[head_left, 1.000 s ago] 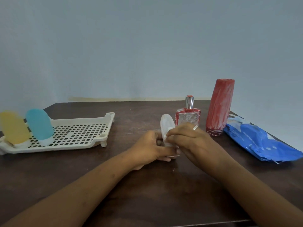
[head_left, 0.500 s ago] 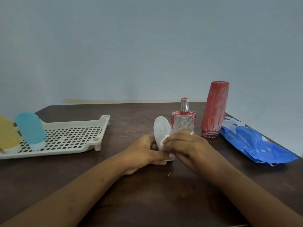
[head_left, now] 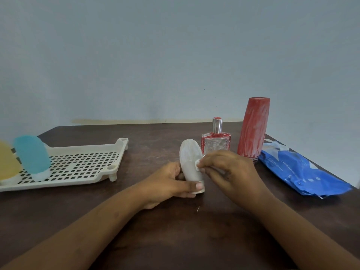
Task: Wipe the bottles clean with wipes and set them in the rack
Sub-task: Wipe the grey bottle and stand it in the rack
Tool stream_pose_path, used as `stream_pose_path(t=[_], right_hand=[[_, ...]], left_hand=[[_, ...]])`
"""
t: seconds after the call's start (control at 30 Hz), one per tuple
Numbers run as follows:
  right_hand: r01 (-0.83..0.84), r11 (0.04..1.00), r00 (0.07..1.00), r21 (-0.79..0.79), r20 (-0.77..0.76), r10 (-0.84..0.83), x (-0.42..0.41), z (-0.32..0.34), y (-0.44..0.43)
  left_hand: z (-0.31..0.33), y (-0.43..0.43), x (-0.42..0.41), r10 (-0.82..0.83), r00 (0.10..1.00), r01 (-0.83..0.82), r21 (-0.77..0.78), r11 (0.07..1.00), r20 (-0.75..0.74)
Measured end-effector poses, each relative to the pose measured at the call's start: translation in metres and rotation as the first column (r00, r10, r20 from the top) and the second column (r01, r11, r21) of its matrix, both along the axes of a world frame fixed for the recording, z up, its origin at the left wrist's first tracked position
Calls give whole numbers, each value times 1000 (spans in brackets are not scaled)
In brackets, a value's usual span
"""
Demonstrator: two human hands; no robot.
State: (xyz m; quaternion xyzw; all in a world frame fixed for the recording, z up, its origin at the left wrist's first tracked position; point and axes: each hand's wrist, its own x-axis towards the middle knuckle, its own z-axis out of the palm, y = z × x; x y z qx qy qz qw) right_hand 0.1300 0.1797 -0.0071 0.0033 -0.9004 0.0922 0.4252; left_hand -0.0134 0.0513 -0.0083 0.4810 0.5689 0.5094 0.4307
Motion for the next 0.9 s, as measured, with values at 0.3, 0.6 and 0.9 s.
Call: stream_pose_path(t=[0.3,0.6,0.9], right_hand=[[3,1000,999,3,-45,-3,-2,-1,-4],[44,997,989,-70,-139,-53,-6,0,-3],[75,993,987,-96,-134,-87,-8,-1,0]], left_hand=[[1,1,0,0,1000,-1,-17,1000,-18],[0,-1,0,11,1000,-12,-23,1000,-9],[1,0,1,5,1000,-5,-24,1000,4]])
